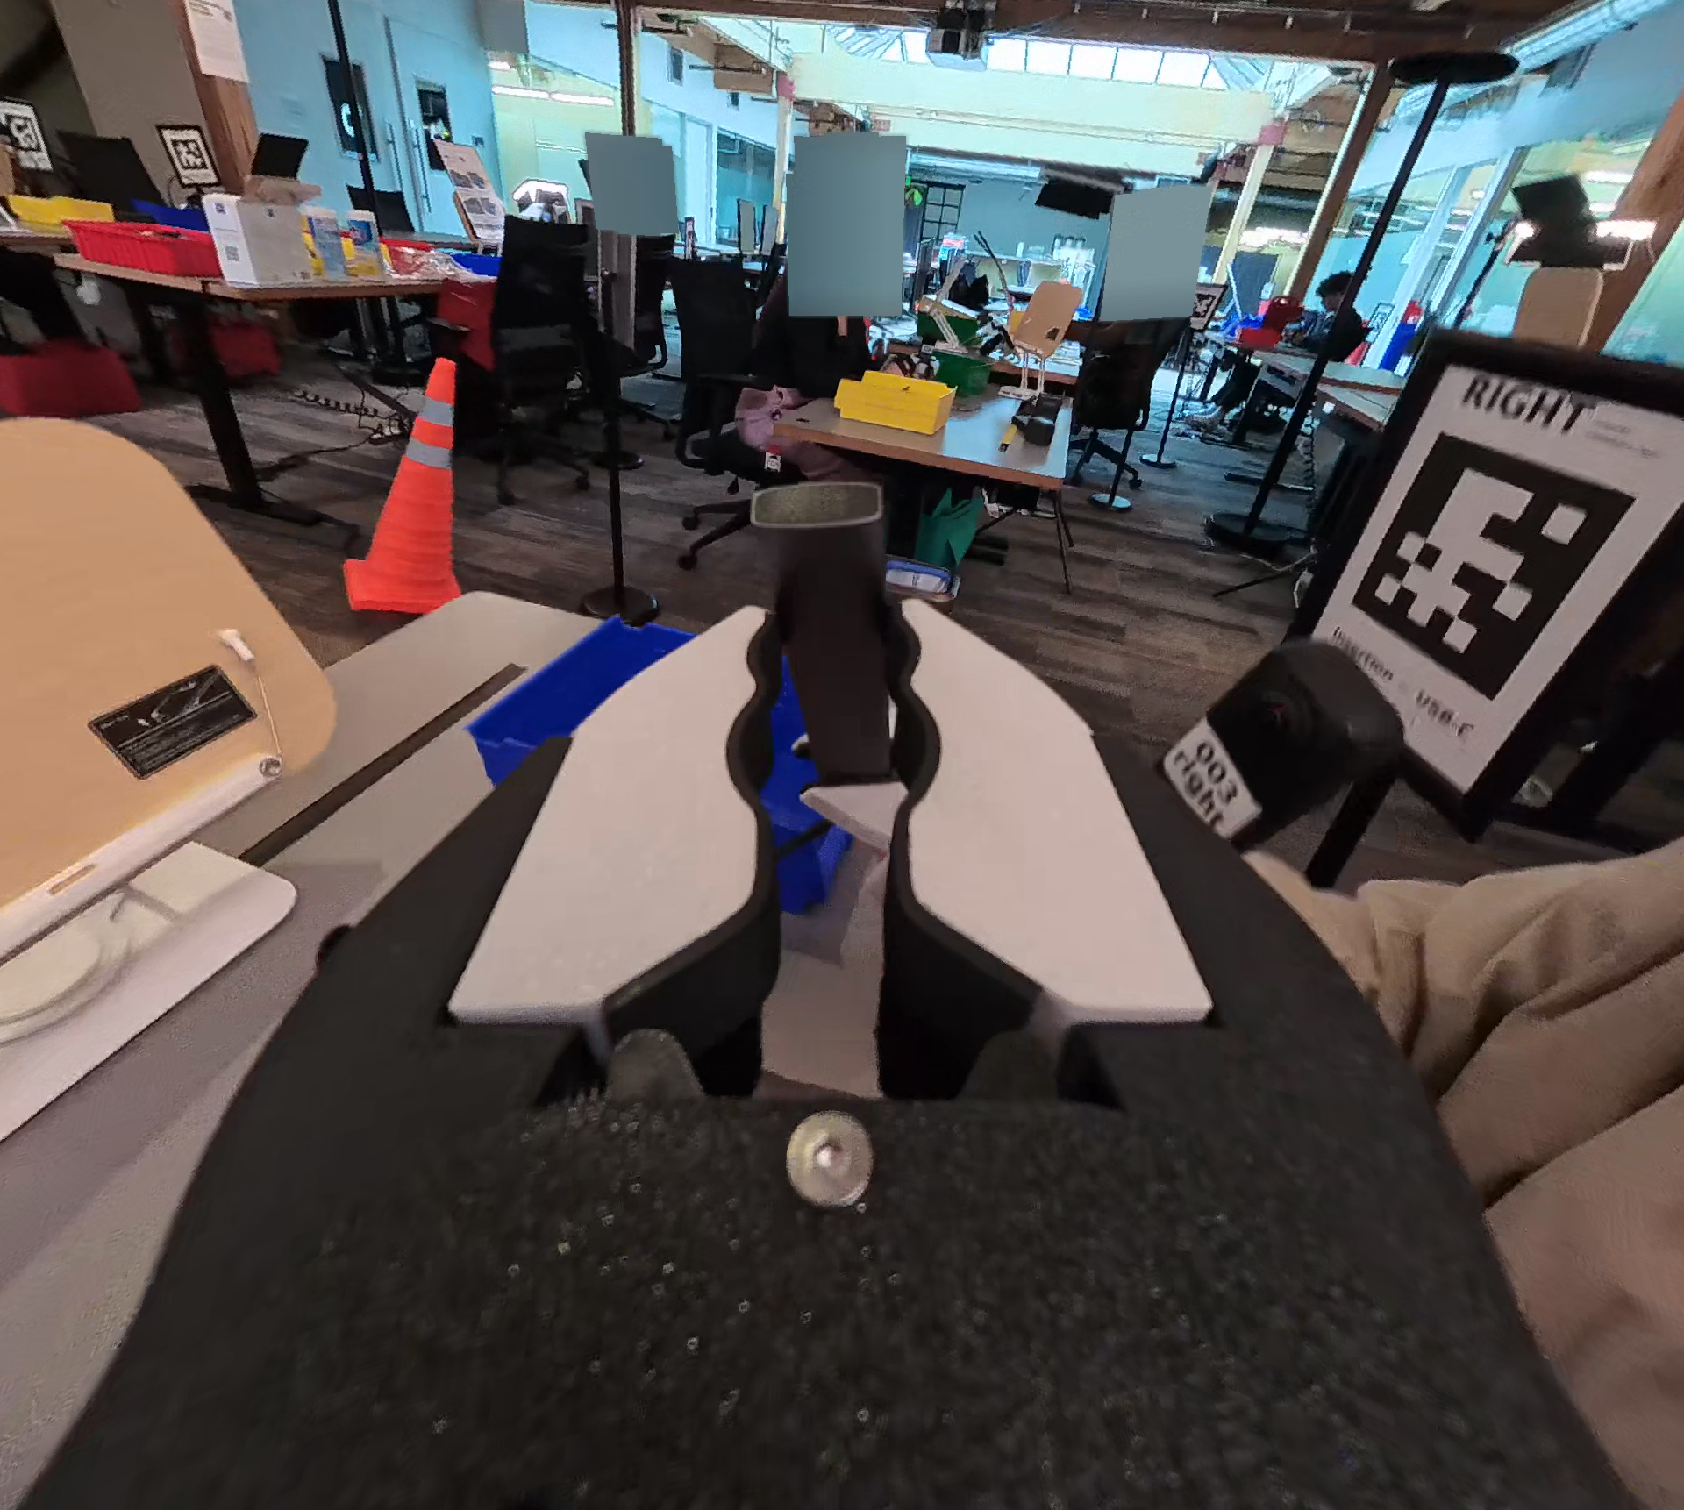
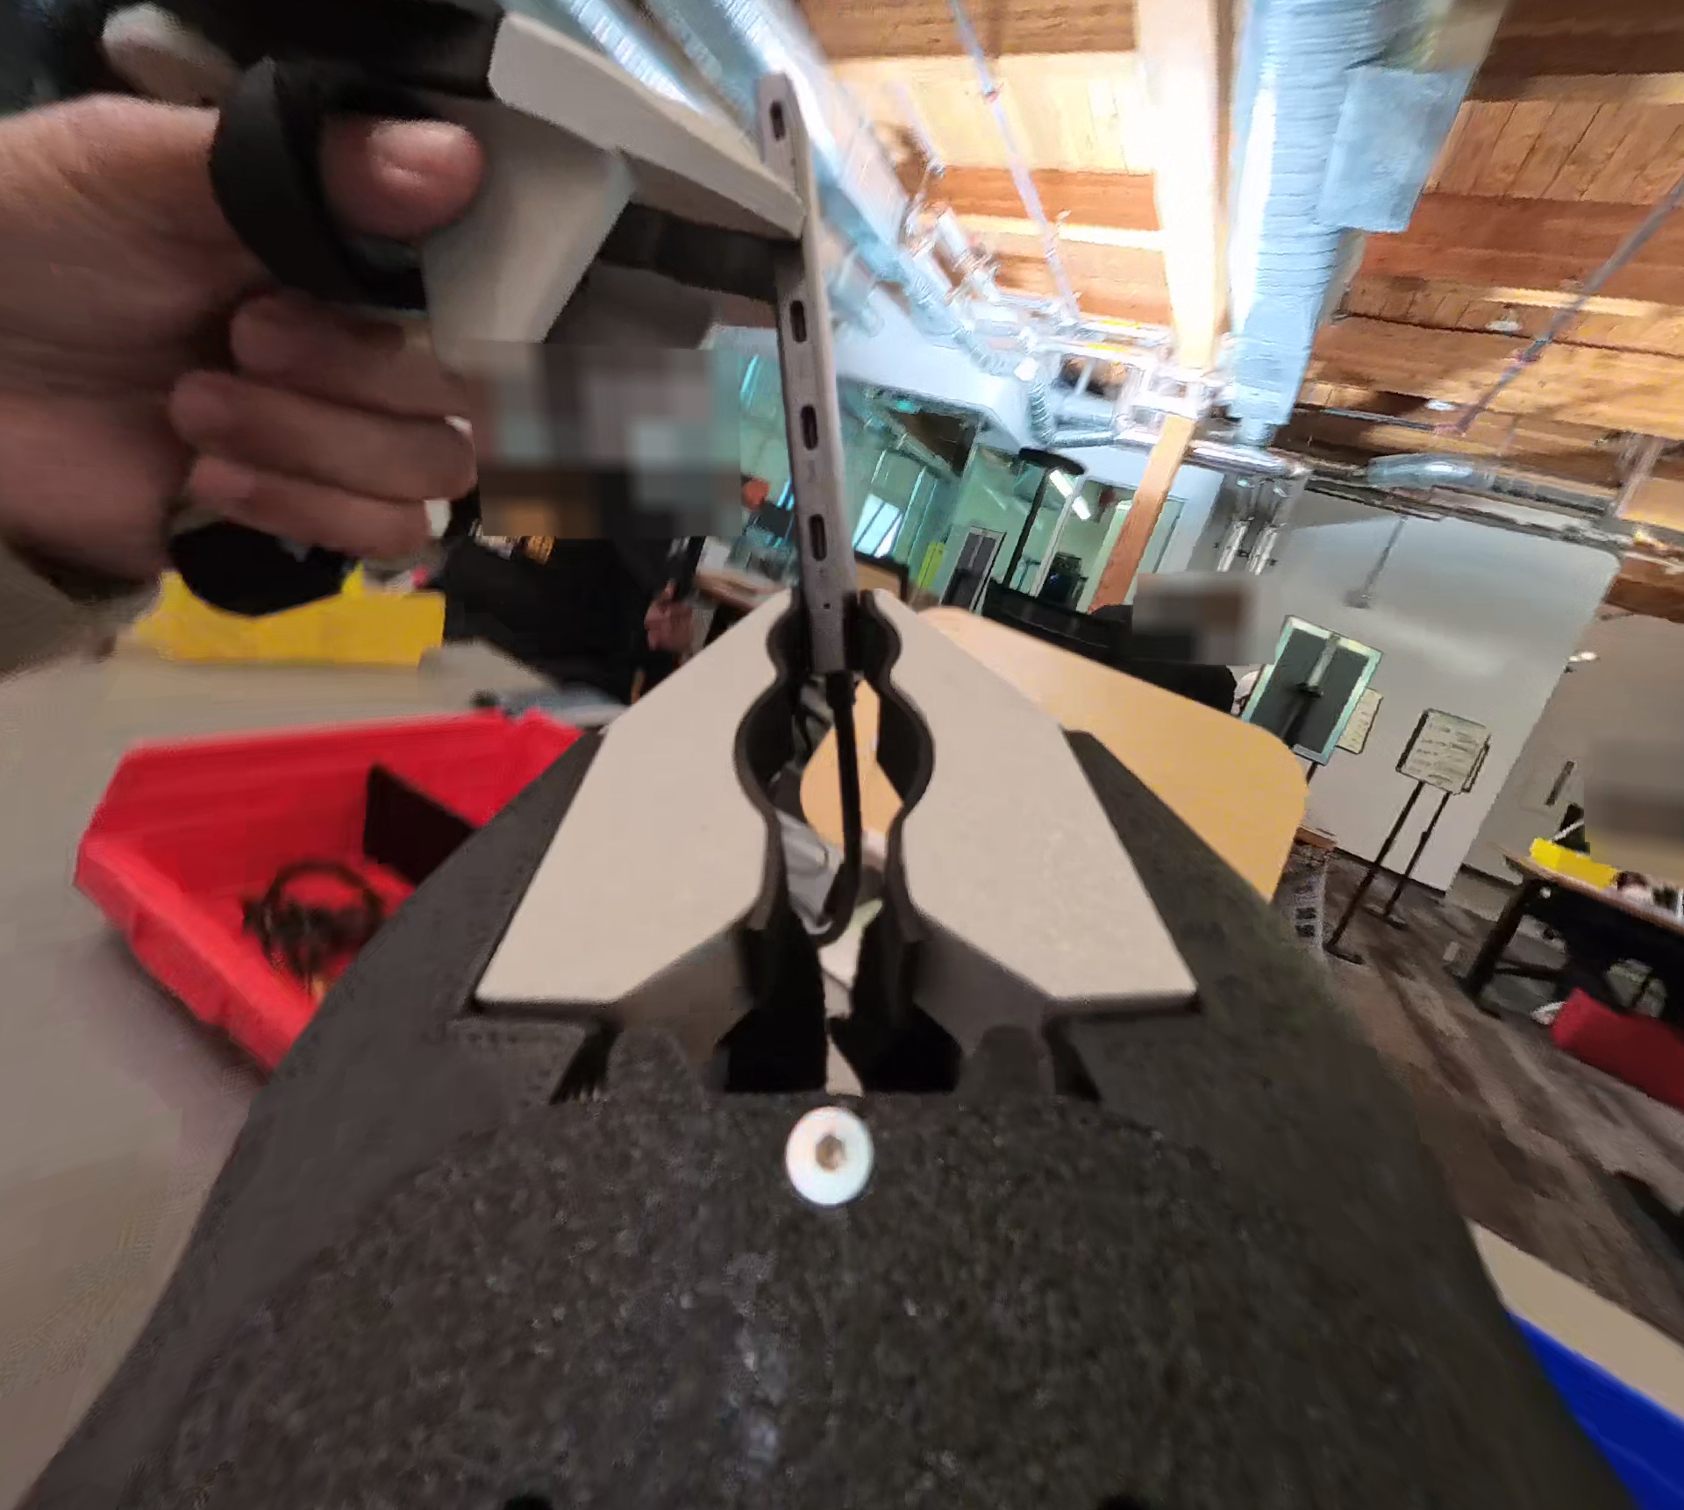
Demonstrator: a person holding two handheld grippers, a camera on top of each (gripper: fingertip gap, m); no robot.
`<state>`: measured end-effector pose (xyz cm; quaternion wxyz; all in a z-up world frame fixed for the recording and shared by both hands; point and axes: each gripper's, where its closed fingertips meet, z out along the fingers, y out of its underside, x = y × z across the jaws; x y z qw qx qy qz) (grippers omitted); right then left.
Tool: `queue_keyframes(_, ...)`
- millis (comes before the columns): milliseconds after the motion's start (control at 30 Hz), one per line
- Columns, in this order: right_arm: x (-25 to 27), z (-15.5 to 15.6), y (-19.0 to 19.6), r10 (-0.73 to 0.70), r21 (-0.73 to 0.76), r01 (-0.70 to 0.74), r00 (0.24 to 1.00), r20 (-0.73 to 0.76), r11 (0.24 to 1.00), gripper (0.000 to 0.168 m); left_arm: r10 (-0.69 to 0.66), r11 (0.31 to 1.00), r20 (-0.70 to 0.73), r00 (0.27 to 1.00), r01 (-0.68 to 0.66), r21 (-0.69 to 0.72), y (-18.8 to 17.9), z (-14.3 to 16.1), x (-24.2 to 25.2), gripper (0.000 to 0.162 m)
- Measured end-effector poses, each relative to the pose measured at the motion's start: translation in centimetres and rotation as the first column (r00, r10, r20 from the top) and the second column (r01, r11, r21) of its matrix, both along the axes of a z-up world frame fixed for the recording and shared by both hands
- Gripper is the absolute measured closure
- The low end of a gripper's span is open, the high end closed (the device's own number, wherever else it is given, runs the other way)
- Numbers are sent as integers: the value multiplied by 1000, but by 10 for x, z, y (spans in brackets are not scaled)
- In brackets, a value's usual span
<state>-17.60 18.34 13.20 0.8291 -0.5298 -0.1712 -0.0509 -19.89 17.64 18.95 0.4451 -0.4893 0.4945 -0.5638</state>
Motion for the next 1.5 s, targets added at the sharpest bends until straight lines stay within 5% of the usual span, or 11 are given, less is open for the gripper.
queue_keyframes(100,7,-27,-5,47,-82,-35,987,155,996,160,47,977,-65,997,-32,212,1,-49,-11,142)
queue_keyframes(233,-7,-64,-37,444,-351,-358,872,207,865,160,143,882,-79,987,-91,463,-5,-116,-34,117)
queue_keyframes(367,-33,-88,-79,736,-537,-591,671,86,602,159,-48,912,-105,993,87,402,-55,-154,-37,121)
queue_keyframes(467,-52,-104,-88,799,-595,-626,600,46,504,159,-143,912,-99,985,170,373,-79,-159,-36,124)
queue_keyframes(767,-63,-133,-82,812,-687,-575,583,37,444,160,-164,890,-199,966,232,393,-81,-181,-39,151)
queue_keyframes(1267,-55,-148,-72,802,-708,-566,598,0,422,159,-137,896,-163,977,193,401,-73,-182,-38,149)
queue_keyframes(1400,-44,-139,-54,725,-662,-537,689,14,523,154,-4,831,-133,991,78,550,-57,-180,-38,149)
queue_keyframes(1500,-19,-121,-31,600,-581,-480,799,20,657,147,227,734,-21,974,-157,661,-14,-167,-47,150)
